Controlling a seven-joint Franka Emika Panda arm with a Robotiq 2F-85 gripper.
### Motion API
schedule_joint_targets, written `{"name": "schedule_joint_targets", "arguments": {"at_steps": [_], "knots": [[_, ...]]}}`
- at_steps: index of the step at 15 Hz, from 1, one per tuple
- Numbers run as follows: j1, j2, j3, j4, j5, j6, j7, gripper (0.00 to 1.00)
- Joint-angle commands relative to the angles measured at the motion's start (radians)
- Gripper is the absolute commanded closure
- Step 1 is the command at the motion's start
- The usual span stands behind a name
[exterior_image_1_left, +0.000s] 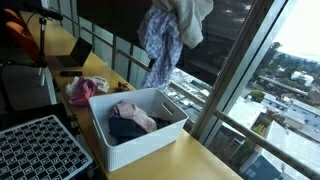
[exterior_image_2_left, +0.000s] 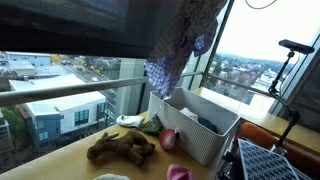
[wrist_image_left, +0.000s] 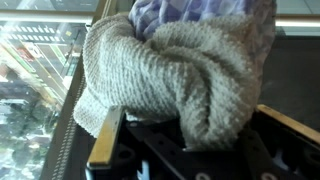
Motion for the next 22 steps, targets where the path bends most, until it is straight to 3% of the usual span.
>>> {"name": "schedule_joint_targets", "arguments": {"at_steps": [1,7,17,22], "knots": [[-0.046,-0.063,-0.071,0.081,0.075,-0.096,-0.083,1.00],[-0.082,-0.087,-0.150,0.162,0.112,-0.186,-0.139,1.00],[-0.048,-0.092,-0.090,0.099,0.094,-0.180,-0.122,1.00],[-0.024,-0.120,-0.052,-0.080,0.092,-0.130,-0.102,1.00]]}}
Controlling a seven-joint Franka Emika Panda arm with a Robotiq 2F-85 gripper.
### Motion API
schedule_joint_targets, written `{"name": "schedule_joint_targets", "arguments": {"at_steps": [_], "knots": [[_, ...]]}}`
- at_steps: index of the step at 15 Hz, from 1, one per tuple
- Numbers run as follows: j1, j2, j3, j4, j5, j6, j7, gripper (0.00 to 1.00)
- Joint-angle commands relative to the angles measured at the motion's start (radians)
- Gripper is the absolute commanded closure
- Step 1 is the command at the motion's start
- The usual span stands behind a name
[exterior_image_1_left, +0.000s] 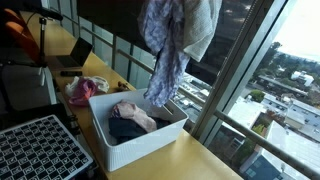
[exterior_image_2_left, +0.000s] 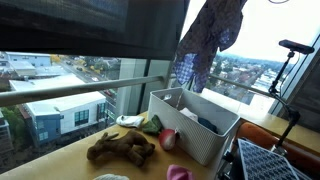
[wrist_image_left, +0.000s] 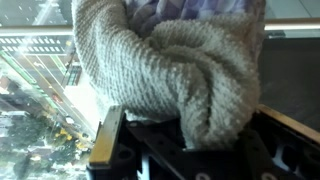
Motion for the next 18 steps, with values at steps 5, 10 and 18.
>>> {"name": "schedule_joint_targets", "arguments": {"at_steps": [5,10,18], "knots": [[0.021,-0.001,0.044,-0.295,-0.001,0.100,0.028,1.00],[-0.003,0.038,0.016,-0.414,-0.002,0.151,0.014,1.00],[-0.011,0.107,0.016,-0.480,0.008,0.167,0.019,0.98]]}}
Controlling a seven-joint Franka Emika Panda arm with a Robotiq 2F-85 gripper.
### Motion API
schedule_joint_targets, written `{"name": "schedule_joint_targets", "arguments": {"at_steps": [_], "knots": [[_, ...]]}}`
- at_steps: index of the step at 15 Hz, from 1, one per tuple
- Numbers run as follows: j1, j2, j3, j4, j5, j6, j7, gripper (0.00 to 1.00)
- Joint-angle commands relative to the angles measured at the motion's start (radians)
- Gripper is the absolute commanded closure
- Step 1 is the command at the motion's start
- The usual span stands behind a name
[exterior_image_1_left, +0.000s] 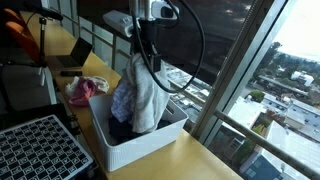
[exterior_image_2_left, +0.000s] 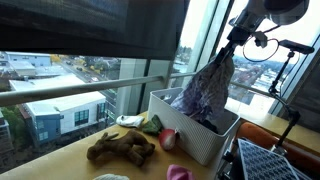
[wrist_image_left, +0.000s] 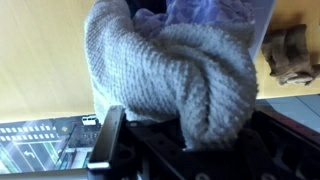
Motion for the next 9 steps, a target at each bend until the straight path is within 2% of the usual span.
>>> {"name": "schedule_joint_targets", "arguments": {"at_steps": [1,3,4,6,9], "knots": [[0.009,0.012,0.014,-0.010,0.013,0.017,-0.003,0.99],[0.014,0.024,0.023,-0.011,0.006,0.017,0.002,1.00],[0.015,0.027,0.026,-0.009,0.000,0.015,0.009,0.75],[0.011,0.025,0.028,0.012,-0.012,0.000,0.011,0.72],[0.004,-0.010,0.025,0.061,-0.034,-0.028,0.007,0.52]]}}
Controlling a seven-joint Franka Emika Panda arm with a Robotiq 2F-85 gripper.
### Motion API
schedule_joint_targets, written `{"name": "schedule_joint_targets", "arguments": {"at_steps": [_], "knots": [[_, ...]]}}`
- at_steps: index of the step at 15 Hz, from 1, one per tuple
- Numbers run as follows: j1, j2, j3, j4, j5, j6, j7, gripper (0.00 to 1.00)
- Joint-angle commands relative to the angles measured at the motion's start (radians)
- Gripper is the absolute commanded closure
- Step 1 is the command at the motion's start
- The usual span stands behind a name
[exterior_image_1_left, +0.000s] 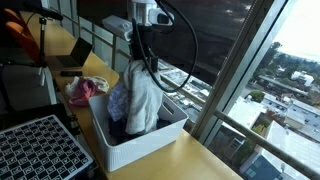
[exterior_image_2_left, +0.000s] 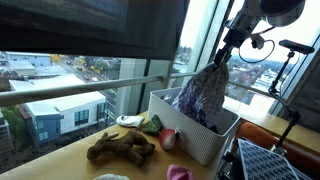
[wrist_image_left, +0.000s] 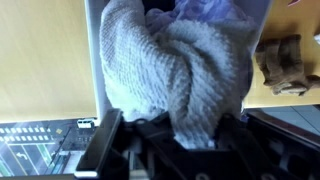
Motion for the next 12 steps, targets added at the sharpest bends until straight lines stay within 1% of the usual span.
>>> {"name": "schedule_joint_targets", "arguments": {"at_steps": [1,4,6,7,8,12], "knots": [[-0.007,-0.047,0.002,0.075,-0.036,-0.035,0.006,0.43],[0.011,-0.080,0.026,0.136,-0.071,-0.039,0.019,0.22],[0.042,-0.098,0.065,0.131,-0.084,-0.014,0.037,0.07],[0.059,-0.100,0.087,0.123,-0.084,-0.002,0.045,0.01],[0.082,-0.093,0.116,0.100,-0.086,0.022,0.065,0.00],[0.172,-0.032,0.217,0.027,-0.068,0.077,0.130,0.00]]}}
